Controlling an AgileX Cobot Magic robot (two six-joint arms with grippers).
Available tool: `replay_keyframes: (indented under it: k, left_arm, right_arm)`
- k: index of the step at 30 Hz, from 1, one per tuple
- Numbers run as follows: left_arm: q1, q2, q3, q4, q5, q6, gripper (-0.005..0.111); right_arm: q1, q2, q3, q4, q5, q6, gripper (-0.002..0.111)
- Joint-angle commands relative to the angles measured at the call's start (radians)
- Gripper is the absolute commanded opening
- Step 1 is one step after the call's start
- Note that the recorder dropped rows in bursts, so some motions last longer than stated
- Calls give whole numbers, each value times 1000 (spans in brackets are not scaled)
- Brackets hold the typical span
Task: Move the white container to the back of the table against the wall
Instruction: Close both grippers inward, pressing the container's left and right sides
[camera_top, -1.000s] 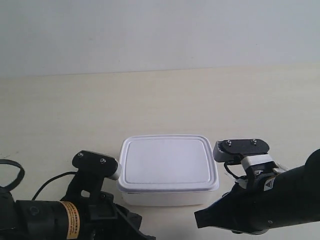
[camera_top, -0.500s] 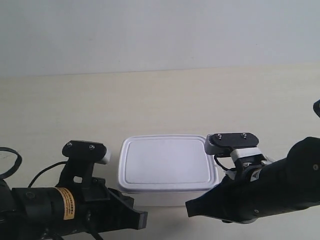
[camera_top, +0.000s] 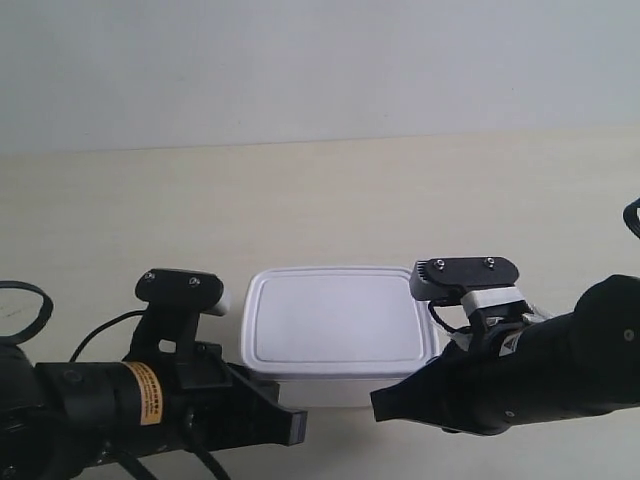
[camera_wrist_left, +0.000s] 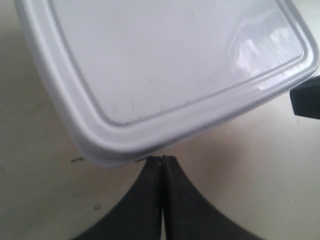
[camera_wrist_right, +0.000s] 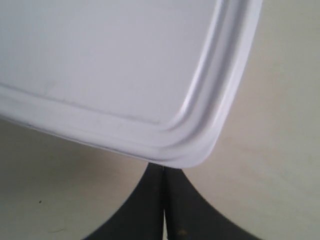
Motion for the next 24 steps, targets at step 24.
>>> replay_keyframes:
  k: [24]
  left_arm:
    - [35,156,-146,-8,20,58,0]
  right_arm:
    - [1,2,-5,1,-95,-29,0]
